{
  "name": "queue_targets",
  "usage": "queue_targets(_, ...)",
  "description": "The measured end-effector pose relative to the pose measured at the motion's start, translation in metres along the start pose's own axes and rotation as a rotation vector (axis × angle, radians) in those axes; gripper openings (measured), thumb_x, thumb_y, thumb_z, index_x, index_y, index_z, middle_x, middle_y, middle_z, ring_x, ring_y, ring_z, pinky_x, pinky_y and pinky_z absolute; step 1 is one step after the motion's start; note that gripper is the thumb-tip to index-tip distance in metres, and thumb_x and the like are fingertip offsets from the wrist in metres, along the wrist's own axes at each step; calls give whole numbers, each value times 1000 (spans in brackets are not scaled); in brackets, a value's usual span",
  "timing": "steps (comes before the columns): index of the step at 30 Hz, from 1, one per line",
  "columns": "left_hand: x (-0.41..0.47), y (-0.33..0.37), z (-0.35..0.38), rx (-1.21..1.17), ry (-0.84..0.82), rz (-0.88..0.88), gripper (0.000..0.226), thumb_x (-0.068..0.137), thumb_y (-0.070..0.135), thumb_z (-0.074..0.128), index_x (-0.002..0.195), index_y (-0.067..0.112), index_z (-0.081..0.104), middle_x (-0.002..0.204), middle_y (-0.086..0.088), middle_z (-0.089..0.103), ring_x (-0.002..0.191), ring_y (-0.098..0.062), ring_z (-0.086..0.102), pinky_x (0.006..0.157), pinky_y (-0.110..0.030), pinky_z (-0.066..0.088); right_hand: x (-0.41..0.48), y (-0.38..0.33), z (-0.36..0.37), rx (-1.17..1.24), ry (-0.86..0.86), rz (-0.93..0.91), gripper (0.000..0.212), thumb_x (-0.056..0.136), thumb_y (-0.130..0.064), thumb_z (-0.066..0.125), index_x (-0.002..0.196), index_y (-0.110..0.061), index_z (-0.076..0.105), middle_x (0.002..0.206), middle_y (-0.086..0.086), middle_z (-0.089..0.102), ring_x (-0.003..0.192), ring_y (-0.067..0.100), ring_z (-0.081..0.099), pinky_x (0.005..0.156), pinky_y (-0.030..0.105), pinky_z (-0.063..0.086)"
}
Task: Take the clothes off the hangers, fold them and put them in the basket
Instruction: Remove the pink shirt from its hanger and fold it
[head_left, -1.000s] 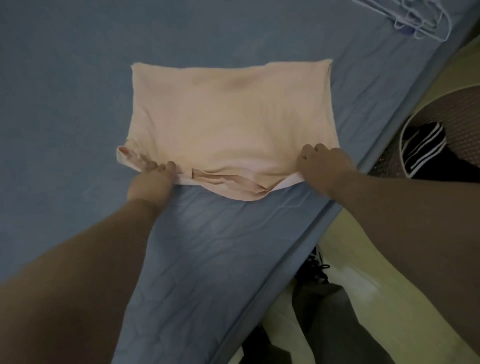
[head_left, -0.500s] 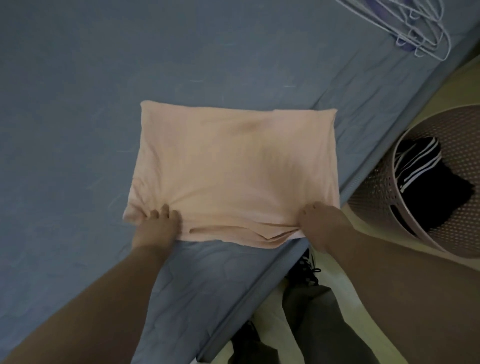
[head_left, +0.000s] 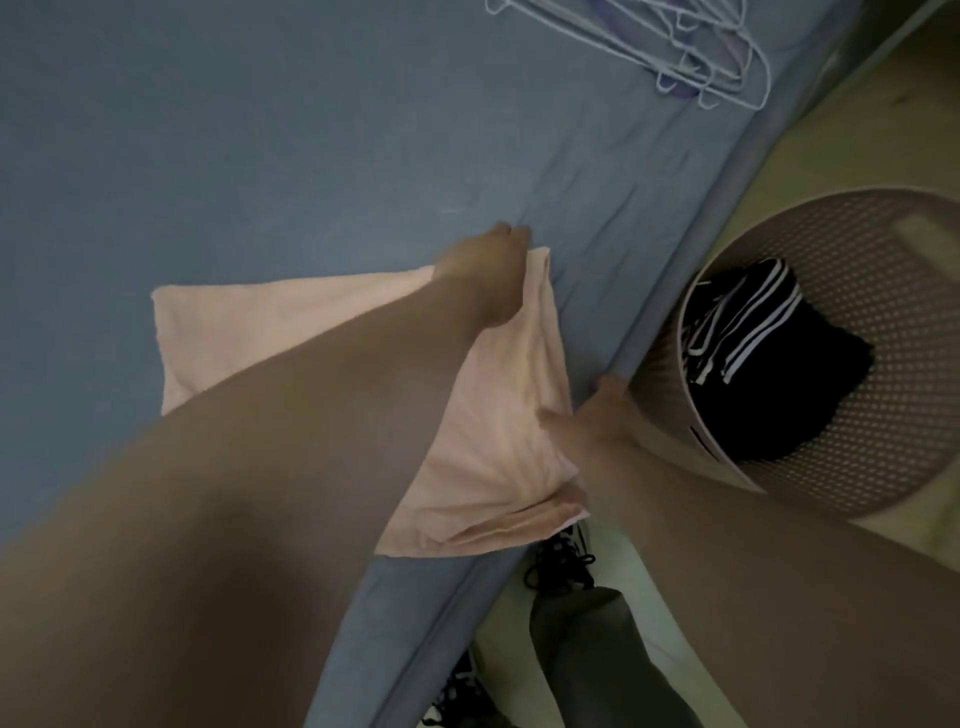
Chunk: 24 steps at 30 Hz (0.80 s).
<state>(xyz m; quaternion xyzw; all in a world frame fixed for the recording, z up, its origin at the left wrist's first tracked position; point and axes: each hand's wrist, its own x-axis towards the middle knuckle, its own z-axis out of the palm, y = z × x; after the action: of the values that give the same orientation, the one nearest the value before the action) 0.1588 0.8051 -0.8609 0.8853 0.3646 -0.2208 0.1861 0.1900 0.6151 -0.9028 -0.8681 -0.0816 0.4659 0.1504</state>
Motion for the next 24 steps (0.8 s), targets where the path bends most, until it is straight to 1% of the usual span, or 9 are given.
queue_targets(3,44,29,8,-107,-52,-69,53,95,20,50,144,9,33,146,-14,40,130,-38,46,107,-43,39,14,12,-6,-46,-157,-50,63,78,-37,74,129,-14,45,127,6,57,112,29,59,84,29,46)
queue_targets(6,71,41,31,-113,-88,-157,50,92,31,56,136,10,45,139,-17,51,126,-36,51,102,-38,41,25,17,-8,-217,-302,-72,47,77,-46,69,111,-16,59,110,2,63,99,26,63,82,33,53)
queue_targets(9,78,49,41,-6,-81,-175,49,94,40,54,132,9,52,134,-21,55,124,-38,53,101,-38,43,27,26,-8,-239,-401,-83,33,82,-46,61,90,-14,59,102,7,66,94,28,65,76,32,53)
queue_targets(11,81,49,36,72,-101,-190,47,95,39,54,128,5,59,134,-20,57,125,-37,53,101,-38,44,25,30,-8,-167,-430,-97,29,88,-41,54,93,-13,60,106,12,66,96,31,65,72,31,48)
queue_targets(14,88,53,22,69,-81,-213,45,89,33,61,123,3,61,131,-20,59,122,-38,55,98,-38,47,18,32,-23,-33,-428,-88,27,94,-32,46,101,-9,59,114,16,63,100,33,62,80,34,50)
queue_targets(16,92,66,7,2,-29,-224,39,85,21,65,119,1,63,126,-21,61,119,-38,57,96,-38,48,12,28,-45,-40,-331,-111,30,100,-26,41,114,-4,57,120,17,59,108,33,59,87,34,49)
queue_targets(18,101,80,-10,-145,63,-219,34,83,12,63,115,1,64,122,-21,62,115,-37,59,94,-39,49,10,23,-69,-32,-140,-131,29,102,-25,40,119,-5,52,120,17,59,109,34,59,87,35,48)
queue_targets(22,115,118,-41,-562,172,-192,14,72,6,64,83,14,63,93,-16,68,93,-35,67,77,-39,56,12,24,-114,-197,186,-239,28,103,-35,37,114,-11,47,102,10,62,85,28,59,63,33,43)
queue_targets(24,115,121,-51,-736,150,-191,25,69,2,69,71,19,51,75,-9,59,73,-33,67,61,-35,55,6,31,-125,-345,267,-364,26,104,-37,34,111,-14,44,93,6,61,69,24,52,53,31,34)
